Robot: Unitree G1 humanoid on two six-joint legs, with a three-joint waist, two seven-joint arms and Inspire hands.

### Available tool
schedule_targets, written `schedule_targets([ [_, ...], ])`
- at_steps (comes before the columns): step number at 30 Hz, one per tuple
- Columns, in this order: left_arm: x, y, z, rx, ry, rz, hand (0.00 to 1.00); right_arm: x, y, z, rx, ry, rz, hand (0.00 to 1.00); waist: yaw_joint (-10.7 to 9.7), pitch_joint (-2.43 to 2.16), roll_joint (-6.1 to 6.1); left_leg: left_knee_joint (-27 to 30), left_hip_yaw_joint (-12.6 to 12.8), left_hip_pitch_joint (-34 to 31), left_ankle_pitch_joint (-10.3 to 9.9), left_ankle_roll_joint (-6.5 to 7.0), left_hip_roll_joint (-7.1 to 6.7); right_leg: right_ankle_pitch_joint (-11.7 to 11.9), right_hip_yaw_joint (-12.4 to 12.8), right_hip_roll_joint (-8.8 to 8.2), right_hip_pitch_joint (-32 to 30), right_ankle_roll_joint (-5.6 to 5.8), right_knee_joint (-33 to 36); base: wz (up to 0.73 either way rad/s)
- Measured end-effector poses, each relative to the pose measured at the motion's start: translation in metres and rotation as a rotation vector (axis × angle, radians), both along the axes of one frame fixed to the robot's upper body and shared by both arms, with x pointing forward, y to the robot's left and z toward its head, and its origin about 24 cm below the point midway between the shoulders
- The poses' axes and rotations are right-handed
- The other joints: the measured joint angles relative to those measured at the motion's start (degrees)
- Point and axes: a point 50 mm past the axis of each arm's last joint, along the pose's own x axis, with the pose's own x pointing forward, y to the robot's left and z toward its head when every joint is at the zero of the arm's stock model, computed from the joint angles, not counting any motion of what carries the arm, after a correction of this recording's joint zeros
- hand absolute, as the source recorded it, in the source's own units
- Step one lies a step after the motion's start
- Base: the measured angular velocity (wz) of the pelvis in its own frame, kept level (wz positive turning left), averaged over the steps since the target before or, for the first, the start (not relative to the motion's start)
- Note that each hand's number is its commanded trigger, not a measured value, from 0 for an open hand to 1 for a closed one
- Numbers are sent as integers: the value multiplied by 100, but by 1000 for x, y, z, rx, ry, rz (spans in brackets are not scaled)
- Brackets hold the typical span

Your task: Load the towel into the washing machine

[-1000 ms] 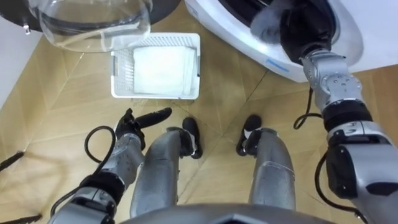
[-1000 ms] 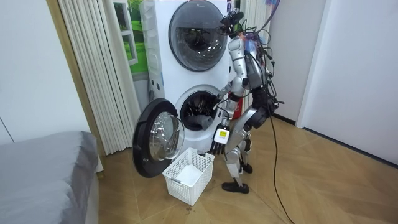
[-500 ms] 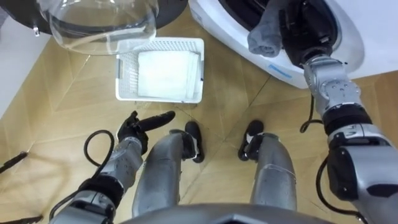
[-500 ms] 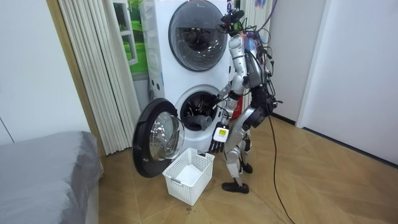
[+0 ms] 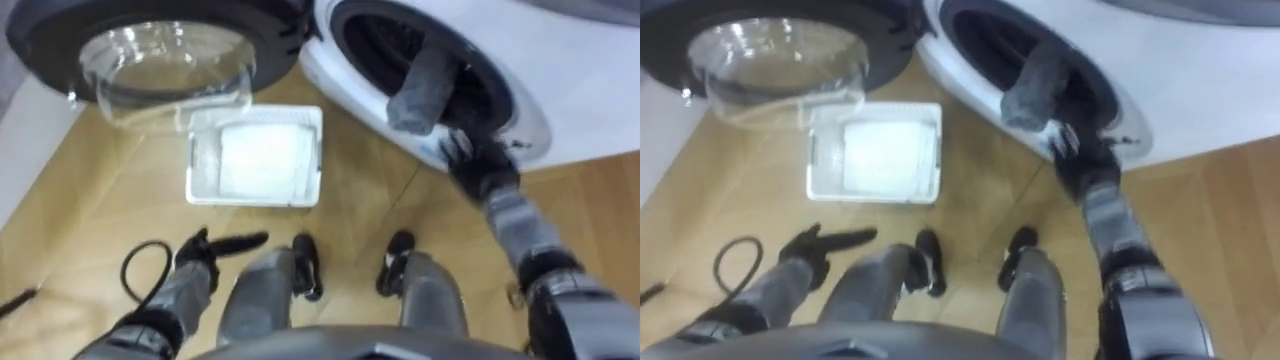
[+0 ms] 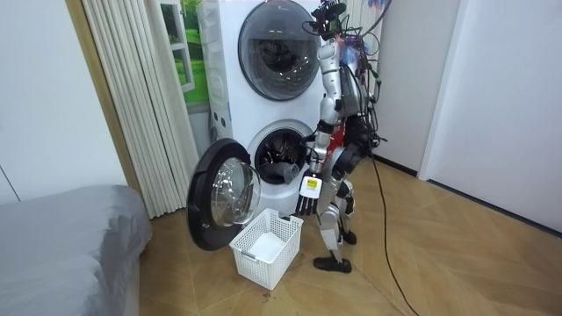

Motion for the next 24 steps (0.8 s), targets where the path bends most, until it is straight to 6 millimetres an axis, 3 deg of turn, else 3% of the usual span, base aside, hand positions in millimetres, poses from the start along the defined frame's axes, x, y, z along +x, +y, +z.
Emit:
schedule_targets([
  [4, -28, 12, -5, 70, 74, -39, 0, -61, -5, -27, -146, 250, 184, 0, -181, -89, -82, -490, 51, 622, 77, -118, -37, 12, 30, 119, 526, 18, -380, -13],
  [10, -36, 15, -6, 151, 101, -163, 0, -107, 0, -42, -222, 423, 397, 0, -258, -143, -186, -996, 57, 1418, 143, -227, -36, 32, 41, 281, 1273, 40, -843, -8],
  [18, -46, 19, -7, 203, 129, -248, 0, -124, 7, -47, -207, 452, 507, 0, -369, -139, -297, -1353, 35, 2086, 171, -272, -52, 63, 12, 376, 1995, 107, -1284, 1],
  [24, -51, 22, -7, 234, 148, -294, 0, -131, 8, -47, -228, 455, 599, 0, -373, -128, -296, -1456, 44, 2416, 167, -279, -53, 79, 16, 420, 2363, 136, -1465, -1],
])
